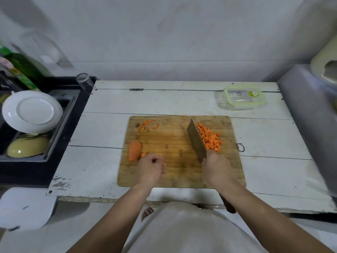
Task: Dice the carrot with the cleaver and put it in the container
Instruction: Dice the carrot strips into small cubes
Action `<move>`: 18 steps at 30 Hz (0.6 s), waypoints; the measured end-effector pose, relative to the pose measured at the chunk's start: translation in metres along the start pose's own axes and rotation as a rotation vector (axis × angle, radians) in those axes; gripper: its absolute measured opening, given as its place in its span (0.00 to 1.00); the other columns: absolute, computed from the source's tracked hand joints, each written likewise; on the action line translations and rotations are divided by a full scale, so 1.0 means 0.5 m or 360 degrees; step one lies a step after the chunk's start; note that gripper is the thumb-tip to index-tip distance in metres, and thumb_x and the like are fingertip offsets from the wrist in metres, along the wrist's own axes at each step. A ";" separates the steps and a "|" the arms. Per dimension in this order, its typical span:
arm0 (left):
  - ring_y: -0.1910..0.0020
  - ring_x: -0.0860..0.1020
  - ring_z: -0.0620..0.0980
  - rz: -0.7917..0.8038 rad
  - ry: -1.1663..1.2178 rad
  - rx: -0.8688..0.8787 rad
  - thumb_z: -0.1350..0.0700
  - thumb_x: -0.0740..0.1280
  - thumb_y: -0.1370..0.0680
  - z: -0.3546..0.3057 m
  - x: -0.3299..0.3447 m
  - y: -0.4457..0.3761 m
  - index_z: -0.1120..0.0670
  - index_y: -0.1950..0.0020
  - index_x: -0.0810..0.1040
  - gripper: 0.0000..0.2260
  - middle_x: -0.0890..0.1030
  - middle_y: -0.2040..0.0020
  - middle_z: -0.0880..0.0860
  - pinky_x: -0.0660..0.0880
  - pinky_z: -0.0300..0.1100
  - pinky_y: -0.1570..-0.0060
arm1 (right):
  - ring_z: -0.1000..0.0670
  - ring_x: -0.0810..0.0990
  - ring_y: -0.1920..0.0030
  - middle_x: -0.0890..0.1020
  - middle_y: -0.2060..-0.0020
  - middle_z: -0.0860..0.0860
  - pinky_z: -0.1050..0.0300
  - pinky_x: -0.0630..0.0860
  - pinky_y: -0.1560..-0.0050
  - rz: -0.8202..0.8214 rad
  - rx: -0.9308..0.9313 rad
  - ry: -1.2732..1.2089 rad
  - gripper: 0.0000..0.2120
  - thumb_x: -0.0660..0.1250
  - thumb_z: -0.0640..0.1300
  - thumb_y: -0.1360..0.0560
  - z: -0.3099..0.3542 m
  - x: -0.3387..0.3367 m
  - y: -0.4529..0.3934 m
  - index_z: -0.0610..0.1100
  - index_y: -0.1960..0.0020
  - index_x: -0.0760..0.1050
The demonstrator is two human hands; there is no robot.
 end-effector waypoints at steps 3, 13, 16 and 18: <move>0.53 0.84 0.48 -0.0152 -0.0004 0.0182 0.59 0.63 0.17 -0.031 -0.010 -0.009 0.51 0.47 0.82 0.08 0.84 0.52 0.49 0.81 0.44 0.51 | 0.42 0.79 0.63 0.80 0.62 0.47 0.52 0.77 0.65 -0.0061 -0.0176 0.0146 0.05 0.61 0.40 0.22 -0.021 -0.028 0.019 0.45 0.49 0.75; 0.41 0.76 0.48 0.0496 -0.1068 0.1184 0.64 0.63 0.20 -0.106 0.124 -0.002 0.51 0.42 0.84 0.13 0.81 0.43 0.49 0.72 0.40 0.40 | 0.43 0.75 0.70 0.75 0.53 0.41 0.51 0.75 0.71 -0.0497 -0.0692 0.0839 0.25 0.75 0.31 0.40 -0.139 -0.049 0.037 0.40 0.43 0.78; 0.34 0.70 0.52 0.0621 -0.1441 0.1283 0.62 0.61 0.19 -0.109 0.198 -0.021 0.52 0.34 0.79 0.17 0.76 0.37 0.51 0.67 0.43 0.33 | 0.43 0.75 0.70 0.74 0.53 0.41 0.51 0.74 0.70 -0.0574 -0.0735 0.0806 0.22 0.74 0.33 0.37 -0.145 -0.048 0.039 0.40 0.43 0.78; 0.32 0.69 0.54 0.0647 -0.1486 0.1219 0.61 0.59 0.19 -0.125 0.226 -0.043 0.52 0.31 0.77 0.18 0.75 0.35 0.52 0.66 0.46 0.30 | 0.43 0.75 0.70 0.74 0.55 0.42 0.51 0.73 0.70 -0.0619 -0.0774 0.0766 0.21 0.75 0.34 0.37 -0.147 -0.052 0.043 0.40 0.44 0.78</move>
Point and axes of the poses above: each hand's wrist, its own y-axis away from the middle knuckle, its own x-axis out of the palm, z = x × y, the point moved 3 cm from there along -y, towards the middle knuckle
